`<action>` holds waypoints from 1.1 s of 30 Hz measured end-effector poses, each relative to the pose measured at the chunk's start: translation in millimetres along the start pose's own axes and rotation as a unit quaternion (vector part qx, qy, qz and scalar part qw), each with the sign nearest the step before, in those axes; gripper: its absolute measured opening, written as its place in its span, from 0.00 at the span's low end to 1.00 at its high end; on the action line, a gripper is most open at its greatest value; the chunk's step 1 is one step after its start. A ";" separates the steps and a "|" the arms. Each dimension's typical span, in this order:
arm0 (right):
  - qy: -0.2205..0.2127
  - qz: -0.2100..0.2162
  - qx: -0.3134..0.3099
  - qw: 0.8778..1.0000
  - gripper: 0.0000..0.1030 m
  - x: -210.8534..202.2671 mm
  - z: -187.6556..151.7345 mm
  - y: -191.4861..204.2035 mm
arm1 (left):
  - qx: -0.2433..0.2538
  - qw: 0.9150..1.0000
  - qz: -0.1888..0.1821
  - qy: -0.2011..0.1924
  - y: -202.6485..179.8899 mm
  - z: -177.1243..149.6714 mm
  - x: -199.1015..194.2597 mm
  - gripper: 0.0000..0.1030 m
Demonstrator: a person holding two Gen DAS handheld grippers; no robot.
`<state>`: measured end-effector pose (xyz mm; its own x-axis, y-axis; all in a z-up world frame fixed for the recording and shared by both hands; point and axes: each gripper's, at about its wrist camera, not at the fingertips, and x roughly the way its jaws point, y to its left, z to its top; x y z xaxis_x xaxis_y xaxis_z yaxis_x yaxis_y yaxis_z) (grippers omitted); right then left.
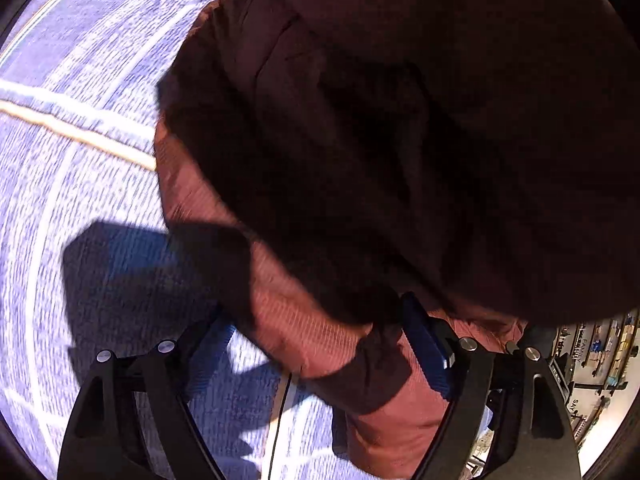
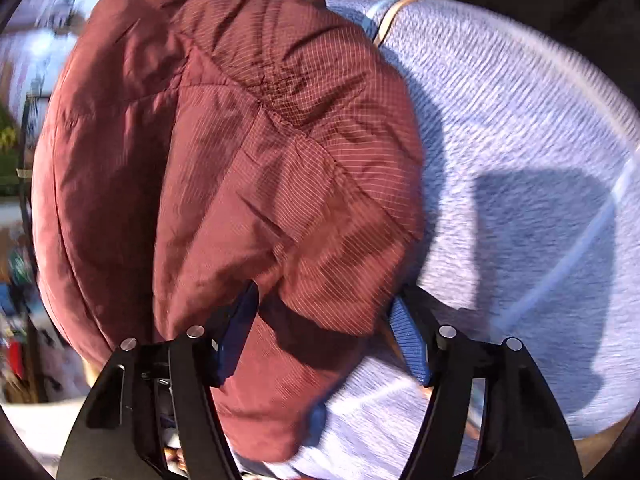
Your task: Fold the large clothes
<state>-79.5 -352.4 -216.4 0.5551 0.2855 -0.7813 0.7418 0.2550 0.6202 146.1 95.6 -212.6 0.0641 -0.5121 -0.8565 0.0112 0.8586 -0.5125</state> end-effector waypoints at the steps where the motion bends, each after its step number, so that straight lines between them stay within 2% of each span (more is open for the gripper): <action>1: -0.006 0.000 0.002 1.000 0.64 2.5 0.0 0.1 | -0.003 1.000 -0.001 -0.006 -0.8 4.3 1.9 0.75; 2: -0.013 -0.004 0.002 1.000 0.62 3.9 -0.9 0.5 | -0.009 1.000 -0.001 -0.009 -1.8 6.7 3.7 0.73; 3: -0.021 -0.013 0.005 1.000 0.55 3.4 -2.2 1.6 | -0.018 1.000 0.003 -0.010 -2.2 9.3 4.4 0.65; 4: -0.025 -0.015 0.007 1.000 0.42 3.3 -4.9 1.9 | -0.025 1.000 0.007 -0.013 -3.0 11.4 4.0 0.55; 5: -0.027 -0.009 0.010 1.000 0.36 3.1 -8.6 3.4 | -0.028 0.999 0.011 -0.016 -3.2 12.3 3.1 0.44; 6: -0.032 0.008 0.013 0.999 0.26 -0.3 -11.2 4.0 | -0.033 0.999 0.012 -0.016 -2.9 12.8 2.0 0.41; 7: -0.035 0.015 0.015 0.999 0.21 -2.4 -13.8 5.8 | -0.036 0.999 0.007 -0.012 -2.3 13.8 2.1 0.35; 9: -0.042 0.037 0.012 0.998 0.14 -12.7 -16.6 11.1 | -0.037 0.999 0.000 -0.006 -0.4 16.0 0.2 0.26; 10: -0.045 0.044 0.007 0.998 0.11 -17.3 -15.6 14.7 | -0.039 0.999 -0.006 -0.005 -0.3 17.0 -2.0 0.18; 12: -0.050 0.056 -0.017 0.997 0.09 -30.5 -16.4 30.3 | -0.040 0.999 -0.023 -0.012 -2.7 17.8 -13.1 0.11; 15: -0.051 0.088 -0.074 0.992 0.07 -58.7 -25.8 63.4 | -0.033 0.998 -0.045 -0.034 -12.2 11.1 -39.8 0.08; 18: -0.046 0.112 -0.106 0.987 0.06 -80.4 -30.5 81.6 | -0.023 0.995 -0.065 -0.070 -23.2 -8.4 -84.8 0.07; 20: -0.043 0.130 -0.147 0.980 0.06 -106.4 -36.5 101.1 | -0.006 0.992 -0.076 -0.100 -31.8 -27.5 -119.6 0.06; 22: -0.043 0.166 -0.193 0.966 0.05 -141.3 -48.6 114.2 | 0.021 0.987 -0.077 -0.137 -42.9 -53.1 -160.2 0.06; 25: -0.050 0.204 -0.237 0.949 0.05 -201.0 -76.2 115.3 | 0.046 0.976 -0.096 -0.192 -65.9 -99.9 -227.8 0.06; 27: -0.057 0.236 -0.259 0.935 0.06 -252.5 -96.9 108.3 | 0.072 0.962 -0.112 -0.238 -74.2 -121.6 -293.1 0.06; 30: -0.074 0.280 -0.324 0.901 0.06 -322.4 -141.9 99.4 | 0.134 0.934 -0.103 -0.313 -111.5 -175.9 -362.0 0.05; 31: -0.077 0.295 -0.342 0.889 0.06 -341.5 -156.0 104.3 | 0.146 0.923 -0.114 -0.338 -123.8 -191.5 -390.0 0.05; 33: -0.083 0.327 -0.367 0.867 0.06 -379.9 -169.5 114.4 | 0.153 0.906 -0.139 -0.370 -139.6 -216.0 -421.5 0.05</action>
<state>-269.3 -275.1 163.3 0.8587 0.4687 -0.2071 -0.1568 0.6252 0.7646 -98.1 186.5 206.9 0.6665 -0.6512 -0.3631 0.3993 0.7230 -0.5637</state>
